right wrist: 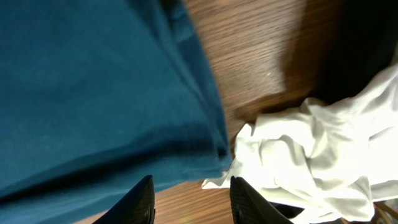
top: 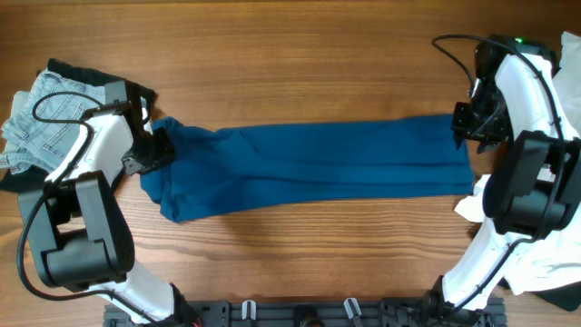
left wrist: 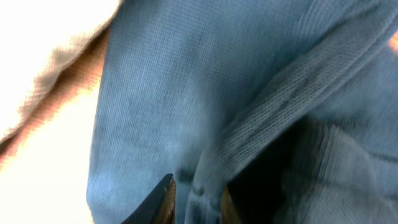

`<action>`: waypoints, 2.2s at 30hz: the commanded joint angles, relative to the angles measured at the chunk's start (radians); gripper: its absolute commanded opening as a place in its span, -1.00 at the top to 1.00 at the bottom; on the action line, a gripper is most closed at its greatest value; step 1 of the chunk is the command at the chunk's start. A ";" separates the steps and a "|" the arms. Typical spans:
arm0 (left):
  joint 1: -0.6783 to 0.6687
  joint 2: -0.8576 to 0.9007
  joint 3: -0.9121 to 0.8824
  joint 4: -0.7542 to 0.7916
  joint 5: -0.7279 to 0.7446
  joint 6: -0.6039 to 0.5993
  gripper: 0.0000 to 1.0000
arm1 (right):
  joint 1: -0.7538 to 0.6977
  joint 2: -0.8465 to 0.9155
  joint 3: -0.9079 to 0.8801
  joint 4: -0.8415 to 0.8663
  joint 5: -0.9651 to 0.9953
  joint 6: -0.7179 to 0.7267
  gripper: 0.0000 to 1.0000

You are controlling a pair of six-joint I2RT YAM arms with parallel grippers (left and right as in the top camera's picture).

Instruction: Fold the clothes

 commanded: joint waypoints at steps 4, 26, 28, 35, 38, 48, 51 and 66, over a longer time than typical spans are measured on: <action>0.000 -0.161 0.131 -0.091 0.050 0.001 -0.39 | -0.116 -0.027 -0.022 0.028 -0.263 -0.211 -0.09; -0.001 -0.193 0.129 -0.208 0.235 0.002 -0.48 | -0.057 -0.027 -0.388 0.397 -0.514 -0.382 0.46; -0.001 -0.193 0.129 -0.208 0.235 0.002 -0.48 | -0.057 -0.027 -0.388 0.397 -0.508 -0.356 0.53; -0.001 -0.193 0.129 -0.209 0.235 0.002 -0.49 | -0.063 -0.037 -0.361 0.329 -0.128 -0.169 0.18; -0.001 -0.193 0.129 -0.209 0.235 0.002 -0.49 | -0.080 -0.100 -0.333 0.316 -0.086 -0.109 0.15; -0.001 -0.193 0.129 -0.209 0.235 0.002 -0.50 | -0.083 -0.193 -0.375 0.378 -0.225 -0.129 -0.18; -0.001 -0.193 0.129 -0.209 0.235 0.002 -0.50 | -0.082 -0.193 -0.394 0.486 -0.227 -0.129 -0.21; -0.001 -0.193 0.129 -0.209 0.235 0.002 -0.50 | -0.080 -0.159 -0.405 0.633 -0.312 -0.166 0.20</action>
